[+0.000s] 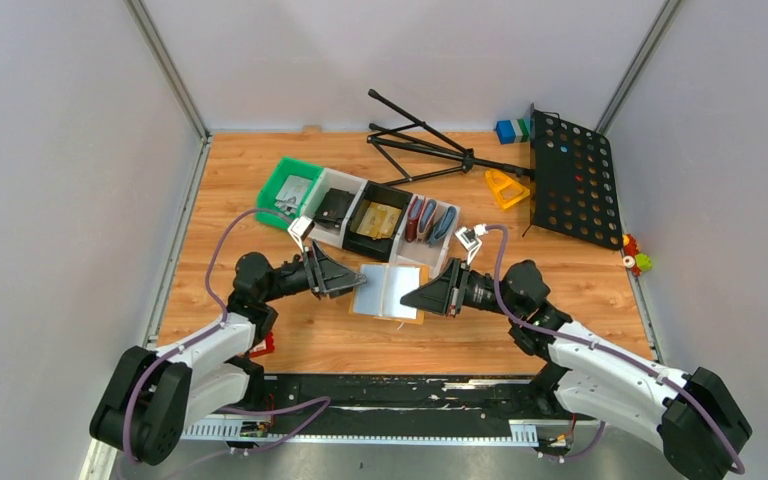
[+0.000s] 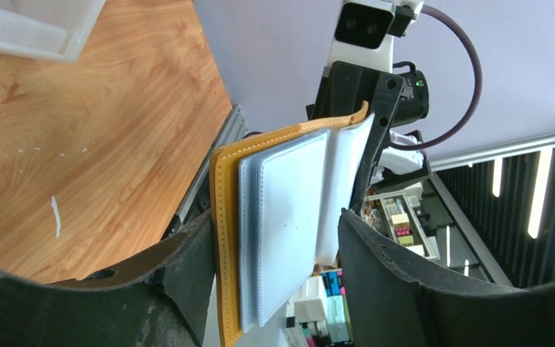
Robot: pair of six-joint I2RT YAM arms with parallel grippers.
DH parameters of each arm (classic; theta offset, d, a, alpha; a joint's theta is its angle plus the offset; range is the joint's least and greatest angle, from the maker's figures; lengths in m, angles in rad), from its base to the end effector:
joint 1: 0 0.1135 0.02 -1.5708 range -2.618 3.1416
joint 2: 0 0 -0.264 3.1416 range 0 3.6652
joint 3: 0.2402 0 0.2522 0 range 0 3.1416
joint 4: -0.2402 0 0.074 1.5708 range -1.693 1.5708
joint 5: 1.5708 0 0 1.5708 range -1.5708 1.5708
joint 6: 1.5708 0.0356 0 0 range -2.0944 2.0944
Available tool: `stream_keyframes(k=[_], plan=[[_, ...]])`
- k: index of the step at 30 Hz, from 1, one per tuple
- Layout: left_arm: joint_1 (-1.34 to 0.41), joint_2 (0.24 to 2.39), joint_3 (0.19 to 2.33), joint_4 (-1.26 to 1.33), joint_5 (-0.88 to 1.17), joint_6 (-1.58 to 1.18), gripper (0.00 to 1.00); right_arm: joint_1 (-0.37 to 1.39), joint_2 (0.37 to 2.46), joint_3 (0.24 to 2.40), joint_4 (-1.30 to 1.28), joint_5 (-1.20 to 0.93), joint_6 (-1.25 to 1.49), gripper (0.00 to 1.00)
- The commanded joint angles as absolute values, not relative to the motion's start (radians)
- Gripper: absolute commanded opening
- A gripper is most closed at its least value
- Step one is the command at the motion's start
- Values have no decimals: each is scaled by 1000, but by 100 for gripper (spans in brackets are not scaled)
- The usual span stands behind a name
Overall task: Take the credit cards out of the card holder
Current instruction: Remove the credit card from the card holder.
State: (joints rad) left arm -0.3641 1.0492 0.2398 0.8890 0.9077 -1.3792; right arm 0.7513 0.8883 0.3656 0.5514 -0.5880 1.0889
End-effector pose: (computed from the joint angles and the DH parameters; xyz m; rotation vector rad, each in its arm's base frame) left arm 0.1736 -0.0962 0.2141 -0.0416 1.9300 -1.9507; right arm 0.1321 0.1504 0.2510 -0.2520 1.8803 1.8153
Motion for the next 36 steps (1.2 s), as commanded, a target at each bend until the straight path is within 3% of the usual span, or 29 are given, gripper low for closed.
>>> stream_keyframes(k=[1, 5, 15, 20, 36], plan=[[-365, 1032, 232, 1000, 925, -1416, 63, 747, 888, 334, 602, -556, 1093, 0], [-365, 1018, 230, 934, 912, -1363, 53, 746, 884, 315, 580, -549, 1085, 0], [-409, 998, 238, 771, 871, -1211, 45, 747, 923, 325, 434, -523, 967, 0], [-420, 994, 247, 718, 860, -1161, 37, 746, 963, 351, 378, -512, 904, 0], [-477, 1241, 208, 789, 810, -1081, 17, 761, 1243, 309, 547, -495, 897, 2]])
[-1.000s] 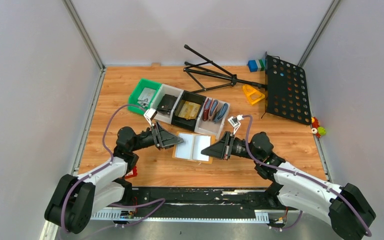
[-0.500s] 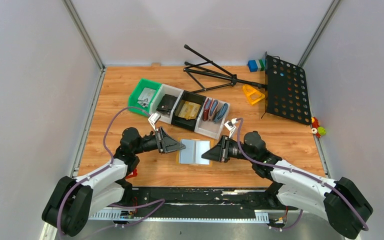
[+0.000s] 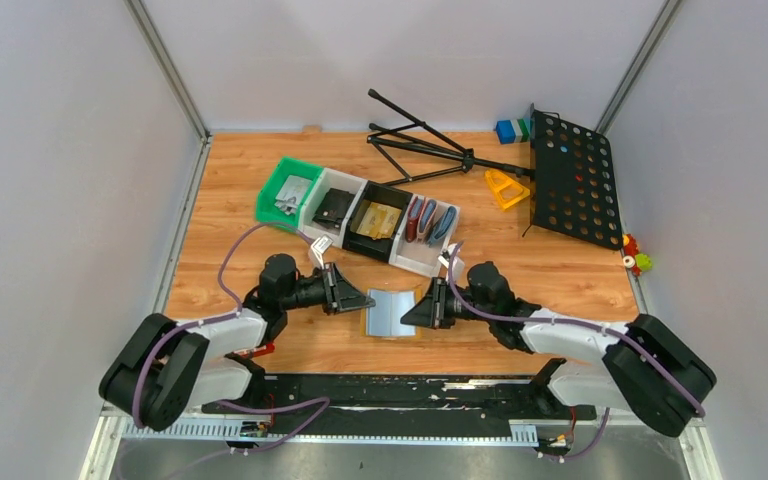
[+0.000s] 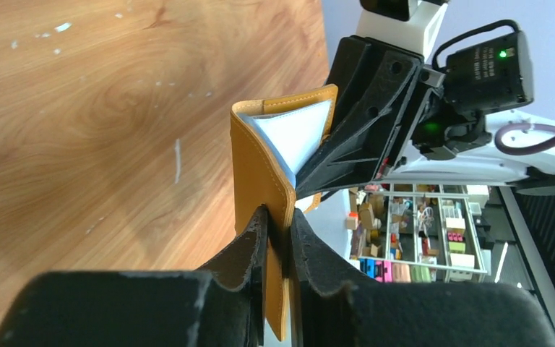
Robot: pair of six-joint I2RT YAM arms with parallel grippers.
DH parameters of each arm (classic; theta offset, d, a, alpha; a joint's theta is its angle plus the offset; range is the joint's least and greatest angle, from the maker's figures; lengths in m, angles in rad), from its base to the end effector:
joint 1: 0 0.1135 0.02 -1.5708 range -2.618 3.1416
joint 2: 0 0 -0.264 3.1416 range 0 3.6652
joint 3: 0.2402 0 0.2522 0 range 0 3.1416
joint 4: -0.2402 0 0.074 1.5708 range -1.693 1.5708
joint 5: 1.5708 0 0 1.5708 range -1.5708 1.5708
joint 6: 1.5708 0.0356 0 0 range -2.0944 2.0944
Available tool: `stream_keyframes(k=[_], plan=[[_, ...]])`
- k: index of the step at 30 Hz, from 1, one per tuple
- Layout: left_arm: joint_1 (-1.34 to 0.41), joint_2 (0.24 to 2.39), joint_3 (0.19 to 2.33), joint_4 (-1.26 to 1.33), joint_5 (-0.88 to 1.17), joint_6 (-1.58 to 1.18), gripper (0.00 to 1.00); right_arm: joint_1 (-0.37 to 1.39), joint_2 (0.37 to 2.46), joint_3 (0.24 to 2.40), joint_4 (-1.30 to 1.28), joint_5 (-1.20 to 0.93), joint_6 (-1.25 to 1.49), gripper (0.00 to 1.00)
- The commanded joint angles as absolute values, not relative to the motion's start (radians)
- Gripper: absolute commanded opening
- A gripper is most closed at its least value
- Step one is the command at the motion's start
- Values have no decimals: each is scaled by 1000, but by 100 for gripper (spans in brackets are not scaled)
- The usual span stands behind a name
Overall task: Take the credit cards out of the card holder
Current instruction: Remove the credit card from the card holder.
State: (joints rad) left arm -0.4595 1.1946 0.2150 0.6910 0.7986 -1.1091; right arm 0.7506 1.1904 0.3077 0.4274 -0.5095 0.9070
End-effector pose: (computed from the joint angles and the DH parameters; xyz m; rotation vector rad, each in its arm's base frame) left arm 0.1716 -0.1134 0.1610 -0.0434 2.1991 -1.7325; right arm 0.1478 0.1616 0.1613 -0.1936 2.3317 1.4683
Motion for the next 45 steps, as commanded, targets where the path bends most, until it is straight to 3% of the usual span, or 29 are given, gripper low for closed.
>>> stream_keyframes(k=[1, 9, 17, 23, 27, 29, 45], plan=[[-478, 1256, 206, 795, 809, -1076, 16, 767, 1261, 308, 552, -487, 890, 3], [-504, 1311, 233, 625, 738, -924, 6, 800, 1397, 297, 549, -409, 867, 17], [-511, 1213, 298, 273, 596, -725, 6, 835, 1272, 340, 272, -227, 719, 26], [-515, 1198, 307, 240, 591, -714, 7, 861, 1120, 356, 114, -145, 665, 44], [-524, 1186, 321, 209, 579, -707, 7, 977, 1074, 401, 53, -49, 662, 71], [-526, 1179, 328, 197, 574, -704, 7, 1020, 1083, 431, 44, -23, 665, 78], [-540, 1155, 325, 178, 571, -713, 11, 1086, 1380, 546, 254, -159, 679, 77]])
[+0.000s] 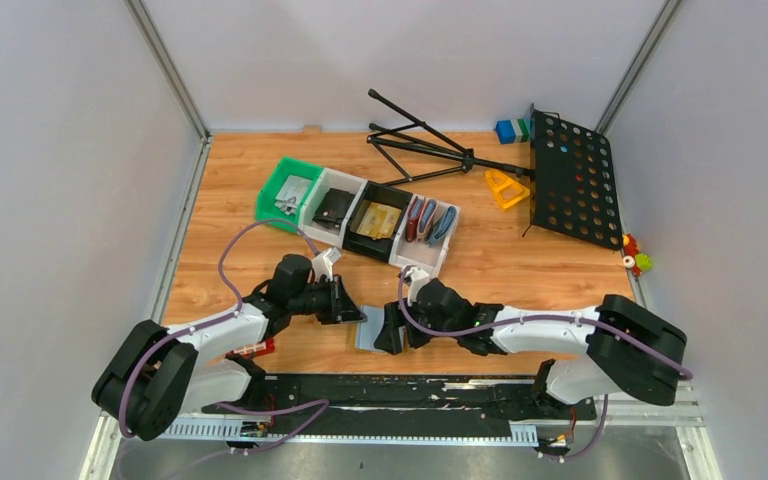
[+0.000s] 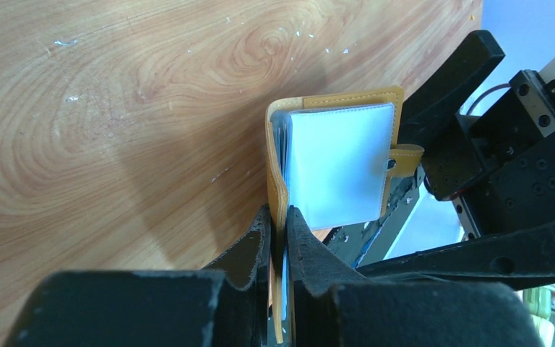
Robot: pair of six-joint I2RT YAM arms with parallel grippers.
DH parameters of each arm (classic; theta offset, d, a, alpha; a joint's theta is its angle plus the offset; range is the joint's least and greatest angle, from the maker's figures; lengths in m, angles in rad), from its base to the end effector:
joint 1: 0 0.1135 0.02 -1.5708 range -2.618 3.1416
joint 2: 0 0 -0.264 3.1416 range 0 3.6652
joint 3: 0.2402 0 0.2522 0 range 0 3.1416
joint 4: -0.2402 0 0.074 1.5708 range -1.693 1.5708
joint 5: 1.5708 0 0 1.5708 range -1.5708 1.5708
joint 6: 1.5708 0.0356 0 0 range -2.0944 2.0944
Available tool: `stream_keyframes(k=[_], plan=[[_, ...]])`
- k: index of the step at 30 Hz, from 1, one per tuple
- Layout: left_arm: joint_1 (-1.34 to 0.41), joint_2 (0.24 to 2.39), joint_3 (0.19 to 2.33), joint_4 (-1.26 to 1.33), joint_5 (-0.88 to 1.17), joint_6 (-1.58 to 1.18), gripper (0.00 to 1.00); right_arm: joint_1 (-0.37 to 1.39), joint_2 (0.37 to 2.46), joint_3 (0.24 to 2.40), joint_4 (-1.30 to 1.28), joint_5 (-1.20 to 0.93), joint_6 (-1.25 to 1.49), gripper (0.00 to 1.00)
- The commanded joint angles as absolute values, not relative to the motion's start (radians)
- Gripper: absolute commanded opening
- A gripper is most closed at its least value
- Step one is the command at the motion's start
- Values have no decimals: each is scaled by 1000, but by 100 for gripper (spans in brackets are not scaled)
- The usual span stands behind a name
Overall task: Take the credit cards out of the card holder
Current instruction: Remove the credit card from the card holder.
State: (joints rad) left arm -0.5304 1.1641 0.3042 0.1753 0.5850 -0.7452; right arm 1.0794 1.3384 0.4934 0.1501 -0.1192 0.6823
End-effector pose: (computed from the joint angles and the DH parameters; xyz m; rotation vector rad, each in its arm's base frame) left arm 0.1636 -0.1187 0.1439 0.0856 2.4750 -1.2859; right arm 0.1145 0.2230 0.1570 -0.5593 2.4273 0.9939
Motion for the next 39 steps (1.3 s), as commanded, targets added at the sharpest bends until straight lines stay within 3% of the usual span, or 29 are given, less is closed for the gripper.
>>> stream_keyframes(k=[1, 10, 22, 28, 39], plan=[[-541, 1155, 325, 178, 572, -713, 11, 1085, 1391, 548, 264, -160, 679, 78], [-544, 1145, 320, 190, 584, -730, 11, 1086, 1427, 590, 206, -115, 683, 81], [-545, 1118, 331, 152, 572, -732, 11, 1076, 1086, 570, -136, 90, 600, 81], [-546, 1102, 336, 131, 566, -732, 11, 1079, 960, 604, -129, -16, 538, 78], [-546, 1098, 343, 119, 564, -742, 9, 1153, 1209, 691, 86, -154, 571, 70]])
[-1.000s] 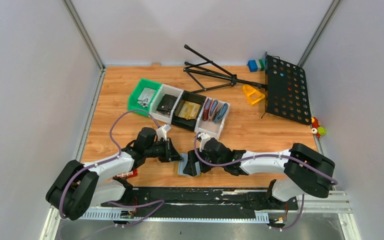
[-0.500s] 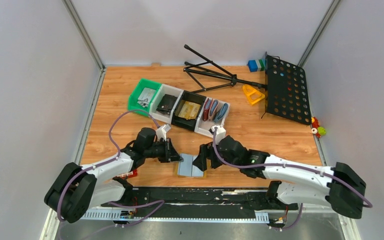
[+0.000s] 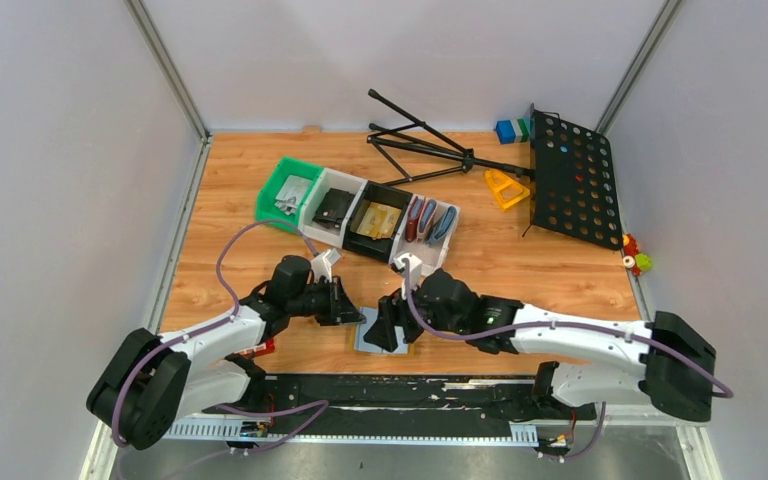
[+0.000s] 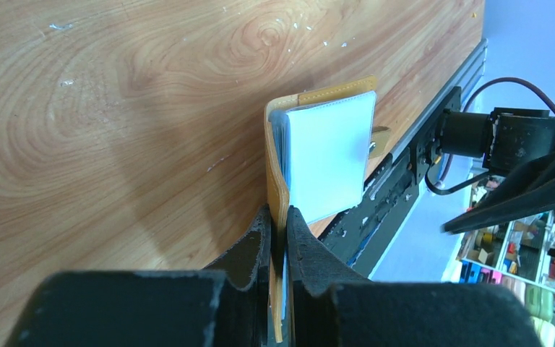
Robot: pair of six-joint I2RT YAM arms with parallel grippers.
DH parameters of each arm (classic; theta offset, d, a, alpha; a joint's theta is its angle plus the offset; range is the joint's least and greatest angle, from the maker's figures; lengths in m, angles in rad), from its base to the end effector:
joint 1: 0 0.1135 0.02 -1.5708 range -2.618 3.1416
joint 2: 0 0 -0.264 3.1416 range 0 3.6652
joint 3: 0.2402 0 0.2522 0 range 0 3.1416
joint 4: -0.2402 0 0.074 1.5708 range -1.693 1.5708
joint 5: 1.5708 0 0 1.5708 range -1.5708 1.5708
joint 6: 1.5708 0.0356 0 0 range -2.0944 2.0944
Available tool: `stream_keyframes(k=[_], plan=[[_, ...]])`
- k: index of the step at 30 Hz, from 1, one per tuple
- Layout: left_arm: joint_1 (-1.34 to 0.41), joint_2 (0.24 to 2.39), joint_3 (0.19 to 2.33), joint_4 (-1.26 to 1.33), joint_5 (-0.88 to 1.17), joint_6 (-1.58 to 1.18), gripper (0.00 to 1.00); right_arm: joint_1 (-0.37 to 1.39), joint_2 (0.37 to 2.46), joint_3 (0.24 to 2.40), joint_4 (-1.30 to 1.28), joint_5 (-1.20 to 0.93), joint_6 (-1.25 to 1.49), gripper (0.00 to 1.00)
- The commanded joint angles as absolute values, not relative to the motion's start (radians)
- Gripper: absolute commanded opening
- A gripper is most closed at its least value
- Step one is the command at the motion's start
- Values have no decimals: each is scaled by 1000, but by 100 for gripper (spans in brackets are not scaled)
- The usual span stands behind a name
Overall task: Take the credit cards out of the card holder
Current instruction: Remove the credit card from the card holder.
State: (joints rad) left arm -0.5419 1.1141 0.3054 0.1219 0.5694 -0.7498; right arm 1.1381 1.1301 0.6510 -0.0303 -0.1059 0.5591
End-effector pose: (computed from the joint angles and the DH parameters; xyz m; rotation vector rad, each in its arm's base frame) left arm 0.1585 -0.1178 0.1487 0.0835 2.4801 -1.2746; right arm 0.1005 0.2267 0.2392 -0.7208 2.1709 1.0869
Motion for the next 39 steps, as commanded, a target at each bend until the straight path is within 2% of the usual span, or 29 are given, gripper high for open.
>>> stream_keyframes(k=[1, 6, 10, 16, 23, 26, 31, 39], plan=[[-546, 1098, 344, 118, 565, -742, 9, 1154, 1236, 690, 93, -141, 586, 70], [-546, 1090, 342, 110, 567, -743, 9, 1133, 1337, 671, 88, -113, 622, 71], [-548, 1082, 336, 124, 579, -758, 10, 1109, 1380, 604, 194, -175, 655, 79], [-549, 1079, 324, 161, 600, -782, 10, 1083, 1450, 564, 301, -214, 701, 80], [-550, 1082, 303, 226, 628, -833, 17, 1081, 1529, 579, 348, -241, 718, 82], [-550, 1075, 302, 228, 634, -839, 20, 1081, 1537, 595, 304, -204, 719, 79], [-551, 1071, 306, 229, 639, -841, 21, 1081, 1550, 623, 226, -154, 711, 65], [-551, 1068, 317, 190, 624, -816, 22, 1081, 1516, 603, 180, -96, 716, 51]])
